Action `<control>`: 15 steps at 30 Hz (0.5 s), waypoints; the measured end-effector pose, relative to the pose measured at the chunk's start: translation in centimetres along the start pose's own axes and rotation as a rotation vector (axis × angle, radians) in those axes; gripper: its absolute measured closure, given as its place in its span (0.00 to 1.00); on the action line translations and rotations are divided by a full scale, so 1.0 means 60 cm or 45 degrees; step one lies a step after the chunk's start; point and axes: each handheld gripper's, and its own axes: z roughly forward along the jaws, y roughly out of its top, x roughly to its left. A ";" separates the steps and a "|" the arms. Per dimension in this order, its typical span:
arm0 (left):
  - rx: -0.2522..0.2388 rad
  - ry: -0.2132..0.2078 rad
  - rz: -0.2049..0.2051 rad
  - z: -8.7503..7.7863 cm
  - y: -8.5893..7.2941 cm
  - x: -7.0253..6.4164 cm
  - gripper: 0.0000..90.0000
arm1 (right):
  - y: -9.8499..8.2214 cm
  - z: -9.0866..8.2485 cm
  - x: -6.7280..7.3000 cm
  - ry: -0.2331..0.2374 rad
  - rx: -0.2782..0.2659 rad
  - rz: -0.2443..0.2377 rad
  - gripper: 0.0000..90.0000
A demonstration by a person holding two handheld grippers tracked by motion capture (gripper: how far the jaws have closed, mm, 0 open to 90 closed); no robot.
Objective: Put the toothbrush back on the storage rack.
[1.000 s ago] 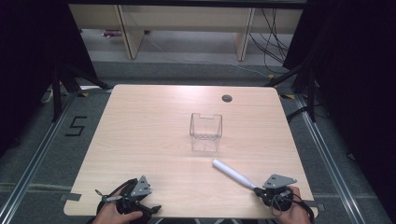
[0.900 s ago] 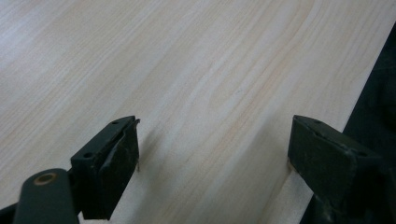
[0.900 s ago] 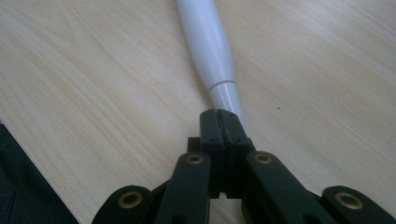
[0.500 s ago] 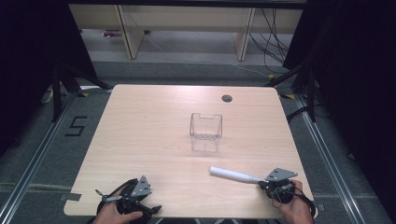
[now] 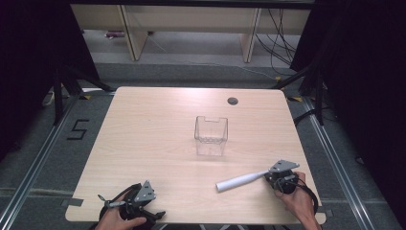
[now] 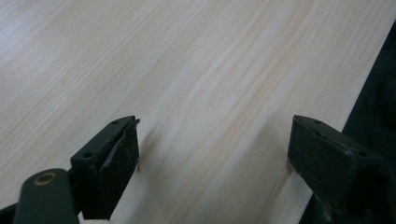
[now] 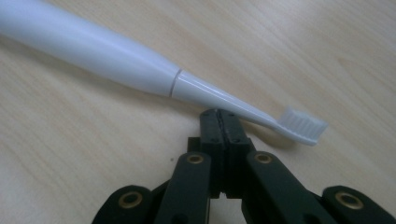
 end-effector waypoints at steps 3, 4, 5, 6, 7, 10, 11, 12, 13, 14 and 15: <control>0.001 -0.001 -0.018 0.001 0.000 -0.002 0.18 | 0.006 0.004 0.000 -0.001 0.002 0.012 1.00; 0.001 -0.001 -0.016 0.000 0.000 -0.001 0.18 | 0.009 0.008 -0.003 -0.003 -0.006 -0.020 1.00; 0.000 -0.001 0.004 0.000 0.000 0.000 0.18 | 0.013 0.010 -0.004 -0.008 -0.006 -0.028 1.00; -0.002 0.000 -0.001 0.000 0.000 0.000 0.18 | 0.019 0.011 -0.002 -0.003 0.006 -0.004 1.00; -0.002 0.001 -0.002 0.000 0.000 0.000 0.18 | 0.019 0.011 -0.002 -0.003 0.006 -0.004 1.00; -0.006 0.009 -0.005 0.000 0.000 0.000 0.18 | 0.028 0.018 -0.006 -0.011 -0.005 -0.038 1.00; -0.002 0.002 -0.002 0.000 0.000 0.000 0.18 | 0.031 0.020 -0.004 -0.008 -0.004 -0.021 1.00; -0.004 0.001 0.000 0.000 0.000 0.000 0.18 | 0.034 0.022 -0.005 -0.004 -0.008 -0.026 1.00; -0.003 0.001 -0.001 0.000 0.000 0.000 0.18 | 0.036 0.024 -0.005 -0.005 -0.005 -0.029 1.00; -0.002 0.001 -0.001 0.000 0.000 0.000 0.18 | 0.041 0.028 -0.005 -0.007 -0.007 -0.042 1.00; -0.002 0.001 -0.001 0.000 0.000 0.000 0.18 | 0.041 0.028 -0.005 -0.007 -0.007 -0.042 1.00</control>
